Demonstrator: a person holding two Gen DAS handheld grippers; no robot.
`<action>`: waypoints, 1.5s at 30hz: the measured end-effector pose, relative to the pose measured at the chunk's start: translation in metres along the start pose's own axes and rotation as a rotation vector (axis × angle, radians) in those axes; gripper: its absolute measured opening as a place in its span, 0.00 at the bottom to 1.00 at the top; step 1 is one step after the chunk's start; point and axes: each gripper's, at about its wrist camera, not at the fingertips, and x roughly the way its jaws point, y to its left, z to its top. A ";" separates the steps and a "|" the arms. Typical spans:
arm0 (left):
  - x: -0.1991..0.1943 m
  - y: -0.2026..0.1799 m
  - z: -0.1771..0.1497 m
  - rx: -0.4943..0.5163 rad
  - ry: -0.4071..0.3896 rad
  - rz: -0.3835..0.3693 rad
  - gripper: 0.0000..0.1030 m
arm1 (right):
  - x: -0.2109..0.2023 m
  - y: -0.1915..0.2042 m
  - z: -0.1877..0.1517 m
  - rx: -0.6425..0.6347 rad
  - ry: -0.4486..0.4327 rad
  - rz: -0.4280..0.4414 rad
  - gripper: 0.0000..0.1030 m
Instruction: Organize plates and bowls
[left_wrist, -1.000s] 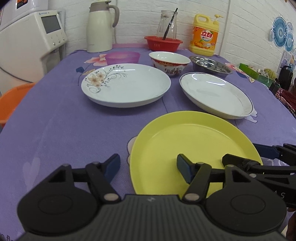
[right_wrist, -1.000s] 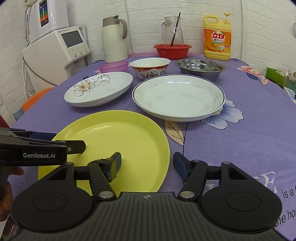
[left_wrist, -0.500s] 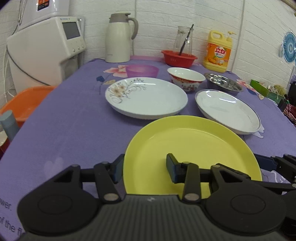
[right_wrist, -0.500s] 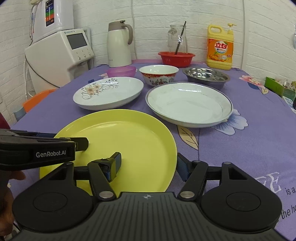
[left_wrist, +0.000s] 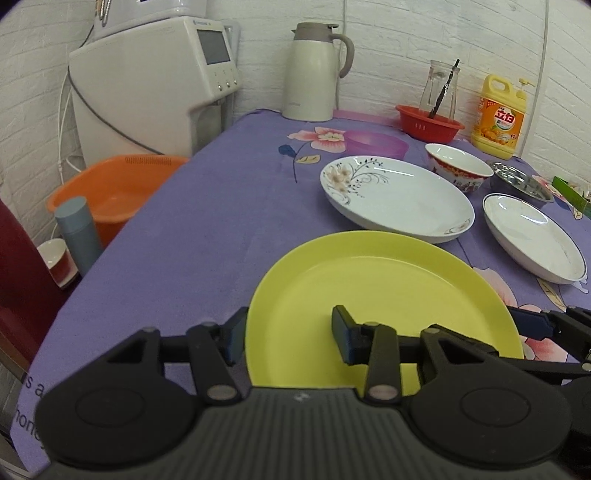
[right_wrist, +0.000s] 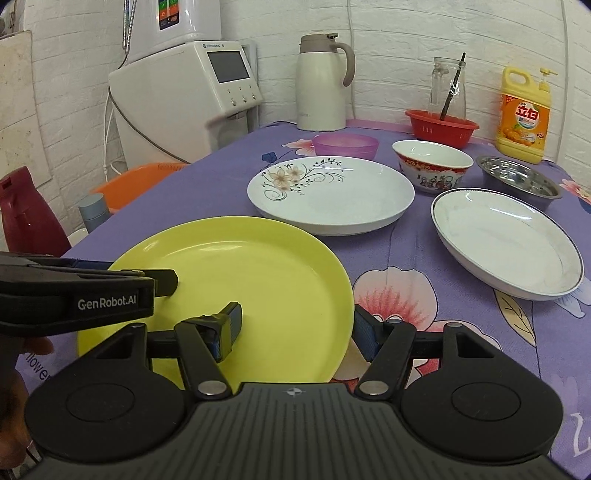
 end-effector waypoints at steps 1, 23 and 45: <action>0.002 -0.001 -0.001 0.001 0.003 -0.007 0.38 | 0.001 -0.001 -0.001 0.003 0.005 -0.004 1.00; 0.032 0.021 0.084 -0.019 -0.101 -0.075 0.79 | 0.022 -0.066 0.073 0.050 -0.069 0.030 1.00; 0.124 0.017 0.129 0.012 0.027 -0.105 0.79 | 0.137 -0.074 0.107 0.022 0.098 0.004 1.00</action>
